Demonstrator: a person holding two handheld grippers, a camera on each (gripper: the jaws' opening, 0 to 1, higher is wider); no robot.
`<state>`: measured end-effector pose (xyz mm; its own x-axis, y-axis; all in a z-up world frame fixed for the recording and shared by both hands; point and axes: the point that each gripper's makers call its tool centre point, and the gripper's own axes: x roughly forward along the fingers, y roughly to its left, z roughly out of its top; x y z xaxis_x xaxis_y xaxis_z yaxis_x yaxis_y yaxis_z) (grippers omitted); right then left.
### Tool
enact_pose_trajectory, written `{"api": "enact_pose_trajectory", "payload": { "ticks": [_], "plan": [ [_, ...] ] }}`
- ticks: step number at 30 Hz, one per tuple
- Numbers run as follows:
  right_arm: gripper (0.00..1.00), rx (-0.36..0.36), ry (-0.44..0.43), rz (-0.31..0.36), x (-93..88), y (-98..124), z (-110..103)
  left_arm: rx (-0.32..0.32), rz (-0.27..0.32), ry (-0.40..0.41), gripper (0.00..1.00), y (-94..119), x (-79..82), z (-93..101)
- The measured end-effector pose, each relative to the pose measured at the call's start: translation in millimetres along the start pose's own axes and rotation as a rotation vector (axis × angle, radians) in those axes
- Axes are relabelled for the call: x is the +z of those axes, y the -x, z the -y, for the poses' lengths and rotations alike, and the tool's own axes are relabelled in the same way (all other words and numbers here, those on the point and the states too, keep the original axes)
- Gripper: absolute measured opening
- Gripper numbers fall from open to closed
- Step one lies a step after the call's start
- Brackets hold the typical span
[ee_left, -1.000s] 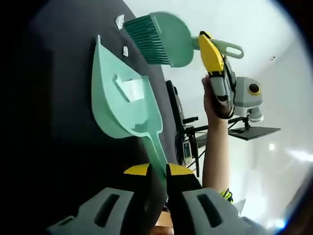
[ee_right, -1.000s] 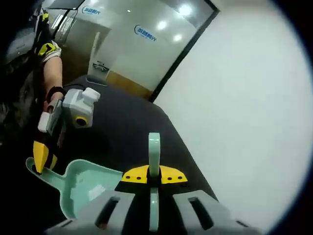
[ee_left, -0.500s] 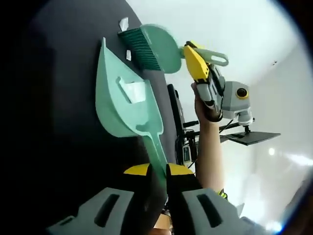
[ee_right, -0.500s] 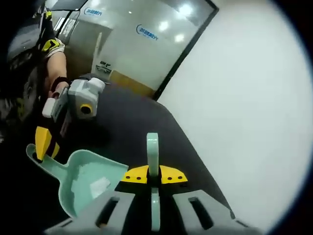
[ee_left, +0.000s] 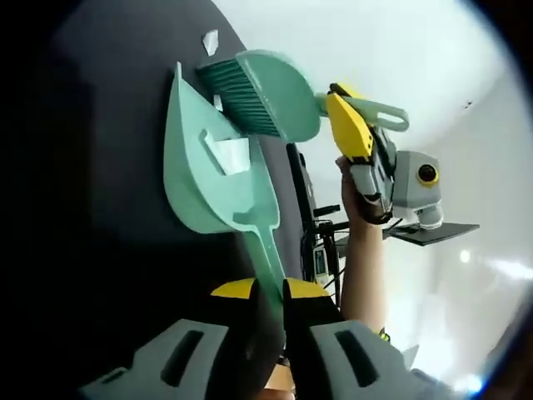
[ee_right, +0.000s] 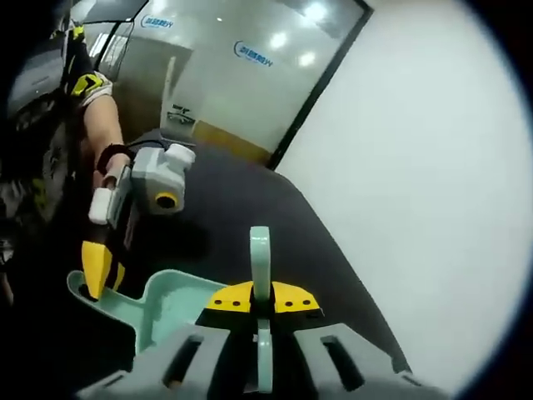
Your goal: Pick up the broom and sweep the trash on the tabletop into the dustpan.
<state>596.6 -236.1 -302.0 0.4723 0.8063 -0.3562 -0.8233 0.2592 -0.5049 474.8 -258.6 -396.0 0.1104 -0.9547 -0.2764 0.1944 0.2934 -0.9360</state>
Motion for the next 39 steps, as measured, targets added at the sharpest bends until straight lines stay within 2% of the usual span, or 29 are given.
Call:
{"api": "enact_pose_trajectory", "payload": {
  "ticks": [8, 10, 16, 17, 19, 23, 31, 33, 36, 39],
  "plan": [
    [0.04, 0.001, 0.004, 0.000, 3.9, 3, -5, 0.000, 0.003, 0.001, 0.11, 1, 0.2, 0.5],
    [0.04, -0.020, 0.010, 0.005, 5.7, 6, 1, 0.001, 0.005, 0.000, 0.11, 1, 0.1, 0.9],
    [0.04, -0.043, -0.032, 0.087, 24.7, 17, 12, 0.004, 0.005, -0.001, 0.11, 1, -0.2, 0.4],
    [0.04, -0.038, -0.058, 0.117, 30.7, 19, 13, 0.003, 0.005, -0.001, 0.11, 1, -0.1, 0.5],
    [0.04, -0.031, -0.062, 0.120, 32.9, 21, 13, 0.004, 0.007, 0.001, 0.11, 0, 0.6, 0.0],
    [0.04, -0.045, -0.019, 0.080, 22.9, 17, 15, 0.003, 0.010, 0.004, 0.11, -1, 1.9, -0.9],
    [0.04, -0.071, 0.025, 0.067, 11.7, -5, 23, 0.001, 0.009, 0.007, 0.11, -2, 2.0, -1.0],
    [0.04, -0.057, 0.025, 0.064, 9.2, -9, 20, -0.001, 0.009, 0.009, 0.11, -2, 2.5, -0.7],
    [0.04, 0.033, 0.006, 0.044, 2.2, -15, -1, -0.004, 0.013, 0.016, 0.11, -2, 3.5, -0.3],
    [0.05, 0.031, 0.021, 0.048, 4.3, -10, -2, -0.001, 0.014, 0.014, 0.11, -2, 3.4, -0.6]
  ]
}}
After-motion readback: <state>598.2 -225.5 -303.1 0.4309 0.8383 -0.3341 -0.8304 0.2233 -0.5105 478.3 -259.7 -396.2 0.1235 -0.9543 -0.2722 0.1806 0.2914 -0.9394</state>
